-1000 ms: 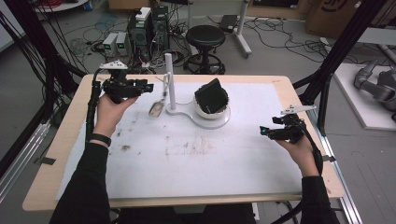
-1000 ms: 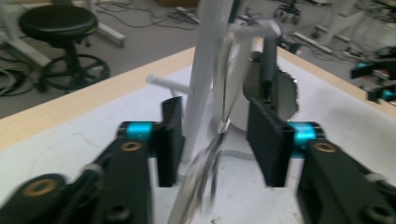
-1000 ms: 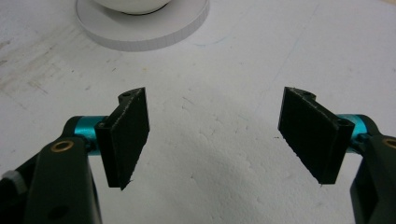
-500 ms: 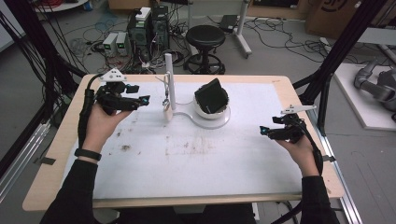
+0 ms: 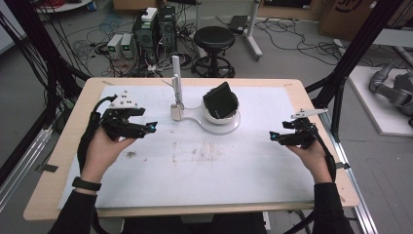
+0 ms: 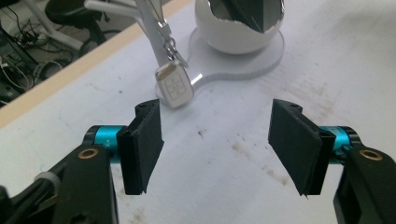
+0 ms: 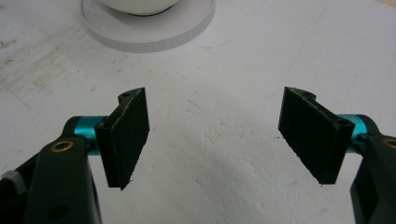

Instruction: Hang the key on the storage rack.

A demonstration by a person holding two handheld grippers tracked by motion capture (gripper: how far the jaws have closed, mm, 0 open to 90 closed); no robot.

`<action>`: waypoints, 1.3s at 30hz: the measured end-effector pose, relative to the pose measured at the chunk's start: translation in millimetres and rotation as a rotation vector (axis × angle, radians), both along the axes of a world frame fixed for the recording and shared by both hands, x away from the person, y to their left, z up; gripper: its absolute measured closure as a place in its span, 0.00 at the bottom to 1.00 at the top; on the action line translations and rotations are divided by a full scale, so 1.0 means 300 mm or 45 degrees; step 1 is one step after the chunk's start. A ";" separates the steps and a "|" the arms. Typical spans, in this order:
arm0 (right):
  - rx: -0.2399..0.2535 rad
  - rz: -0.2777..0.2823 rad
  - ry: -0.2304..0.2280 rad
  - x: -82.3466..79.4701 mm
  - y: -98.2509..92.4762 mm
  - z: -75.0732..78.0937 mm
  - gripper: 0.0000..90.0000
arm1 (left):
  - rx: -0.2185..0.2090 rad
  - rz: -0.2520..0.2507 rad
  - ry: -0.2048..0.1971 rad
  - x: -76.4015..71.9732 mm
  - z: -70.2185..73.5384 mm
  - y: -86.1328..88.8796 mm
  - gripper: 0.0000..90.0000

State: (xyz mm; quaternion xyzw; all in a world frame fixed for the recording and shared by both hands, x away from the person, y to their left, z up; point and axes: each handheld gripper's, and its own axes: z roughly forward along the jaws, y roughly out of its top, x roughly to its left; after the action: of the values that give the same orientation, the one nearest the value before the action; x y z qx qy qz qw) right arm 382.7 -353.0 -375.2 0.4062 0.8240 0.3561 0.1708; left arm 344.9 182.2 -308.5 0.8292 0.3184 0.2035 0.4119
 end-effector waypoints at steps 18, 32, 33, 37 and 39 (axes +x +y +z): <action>-0.023 0.013 0.011 -0.009 0.009 0.001 0.28 | 0.037 0.022 0.091 -0.007 -0.091 0.031 0.36; -0.021 0.002 0.008 -0.018 -0.007 0.005 0.28 | 0.053 0.009 0.125 0.015 -0.121 0.024 0.36; -0.023 0.002 0.011 -0.018 -0.007 0.003 0.28 | 0.055 0.005 0.128 0.016 -0.121 0.022 0.36; -0.026 0.004 0.017 -0.018 -0.004 -0.001 0.28 | 0.048 0.008 0.131 0.019 -0.124 0.023 0.35; -0.027 0.008 0.016 -0.017 -0.002 -0.003 0.28 | 0.045 0.009 0.135 0.021 -0.126 0.025 0.35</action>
State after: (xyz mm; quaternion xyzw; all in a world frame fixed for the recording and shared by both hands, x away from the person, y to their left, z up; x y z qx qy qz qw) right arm 377.7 -353.6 -376.1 0.4041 0.8300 0.3453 0.1690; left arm 351.0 189.7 -346.3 0.8448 0.3390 0.1665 0.3789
